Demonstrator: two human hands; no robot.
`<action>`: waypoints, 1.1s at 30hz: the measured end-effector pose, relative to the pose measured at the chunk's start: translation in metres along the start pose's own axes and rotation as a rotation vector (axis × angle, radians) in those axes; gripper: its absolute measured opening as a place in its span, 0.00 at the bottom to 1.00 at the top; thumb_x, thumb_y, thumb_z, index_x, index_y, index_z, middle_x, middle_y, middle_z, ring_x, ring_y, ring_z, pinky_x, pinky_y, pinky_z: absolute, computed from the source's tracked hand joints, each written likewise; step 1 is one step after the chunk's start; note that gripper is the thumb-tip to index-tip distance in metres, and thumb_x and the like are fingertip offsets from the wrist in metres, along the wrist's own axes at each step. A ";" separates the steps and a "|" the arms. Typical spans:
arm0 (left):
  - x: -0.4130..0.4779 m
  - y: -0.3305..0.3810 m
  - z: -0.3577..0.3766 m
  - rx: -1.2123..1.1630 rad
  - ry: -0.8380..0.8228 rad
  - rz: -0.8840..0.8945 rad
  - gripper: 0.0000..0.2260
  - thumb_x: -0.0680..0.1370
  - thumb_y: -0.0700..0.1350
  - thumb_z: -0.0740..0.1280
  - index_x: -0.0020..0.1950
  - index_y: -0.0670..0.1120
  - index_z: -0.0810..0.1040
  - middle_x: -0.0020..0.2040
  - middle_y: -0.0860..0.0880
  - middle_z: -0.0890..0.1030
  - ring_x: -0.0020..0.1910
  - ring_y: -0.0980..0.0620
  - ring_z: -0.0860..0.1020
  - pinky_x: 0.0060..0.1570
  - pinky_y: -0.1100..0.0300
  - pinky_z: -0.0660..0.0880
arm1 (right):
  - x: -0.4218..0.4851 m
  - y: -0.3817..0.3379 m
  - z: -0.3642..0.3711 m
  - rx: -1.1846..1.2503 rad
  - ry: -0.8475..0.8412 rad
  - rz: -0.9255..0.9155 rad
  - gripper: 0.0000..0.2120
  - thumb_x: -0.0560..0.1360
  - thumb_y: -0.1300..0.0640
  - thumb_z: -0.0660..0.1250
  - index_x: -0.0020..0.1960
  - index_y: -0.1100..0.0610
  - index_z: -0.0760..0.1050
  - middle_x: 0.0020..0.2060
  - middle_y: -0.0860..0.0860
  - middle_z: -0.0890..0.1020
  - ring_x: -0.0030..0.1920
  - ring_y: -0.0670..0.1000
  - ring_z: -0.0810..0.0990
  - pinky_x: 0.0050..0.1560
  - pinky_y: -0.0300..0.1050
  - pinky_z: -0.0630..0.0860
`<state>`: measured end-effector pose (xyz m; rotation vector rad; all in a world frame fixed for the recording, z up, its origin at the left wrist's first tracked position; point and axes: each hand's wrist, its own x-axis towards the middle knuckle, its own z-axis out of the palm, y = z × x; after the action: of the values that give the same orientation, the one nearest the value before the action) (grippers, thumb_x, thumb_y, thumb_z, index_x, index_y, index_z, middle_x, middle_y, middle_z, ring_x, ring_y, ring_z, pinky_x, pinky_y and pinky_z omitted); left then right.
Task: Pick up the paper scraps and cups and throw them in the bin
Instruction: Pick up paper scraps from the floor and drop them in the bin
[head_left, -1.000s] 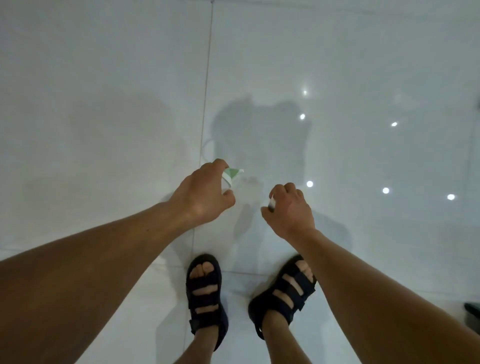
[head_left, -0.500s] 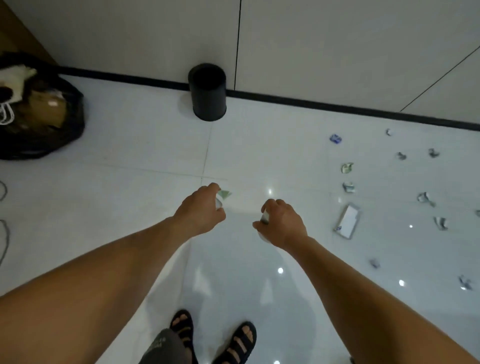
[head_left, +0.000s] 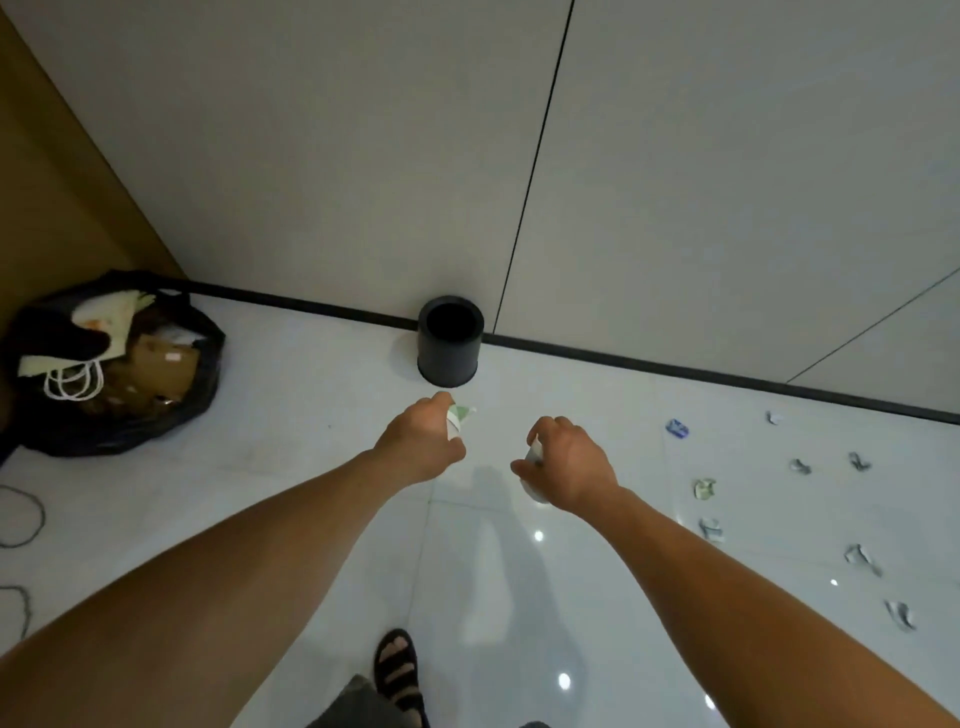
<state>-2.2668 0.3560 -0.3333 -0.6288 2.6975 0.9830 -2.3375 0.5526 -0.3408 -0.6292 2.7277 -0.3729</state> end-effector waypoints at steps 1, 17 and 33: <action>0.012 -0.002 -0.012 0.000 0.001 -0.001 0.16 0.72 0.47 0.68 0.57 0.50 0.67 0.47 0.49 0.71 0.45 0.47 0.72 0.35 0.60 0.66 | 0.013 -0.009 -0.004 0.008 0.007 -0.005 0.20 0.72 0.42 0.69 0.59 0.51 0.72 0.53 0.49 0.76 0.47 0.50 0.73 0.44 0.42 0.69; 0.272 0.025 -0.126 0.097 0.021 -0.019 0.24 0.71 0.48 0.70 0.64 0.49 0.68 0.55 0.47 0.76 0.46 0.49 0.73 0.40 0.59 0.69 | 0.309 -0.025 -0.071 0.093 0.078 -0.084 0.20 0.71 0.42 0.69 0.57 0.50 0.72 0.51 0.49 0.76 0.47 0.50 0.72 0.43 0.43 0.70; 0.561 -0.050 -0.116 0.067 -0.252 -0.068 0.19 0.73 0.48 0.69 0.62 0.47 0.70 0.55 0.47 0.76 0.51 0.49 0.75 0.46 0.61 0.71 | 0.566 -0.030 0.013 0.273 -0.023 0.245 0.20 0.72 0.39 0.67 0.58 0.48 0.71 0.53 0.46 0.75 0.48 0.46 0.71 0.45 0.38 0.68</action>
<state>-2.7479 0.0657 -0.4563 -0.5404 2.4605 0.8861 -2.8044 0.2637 -0.4817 -0.2227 2.6244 -0.6548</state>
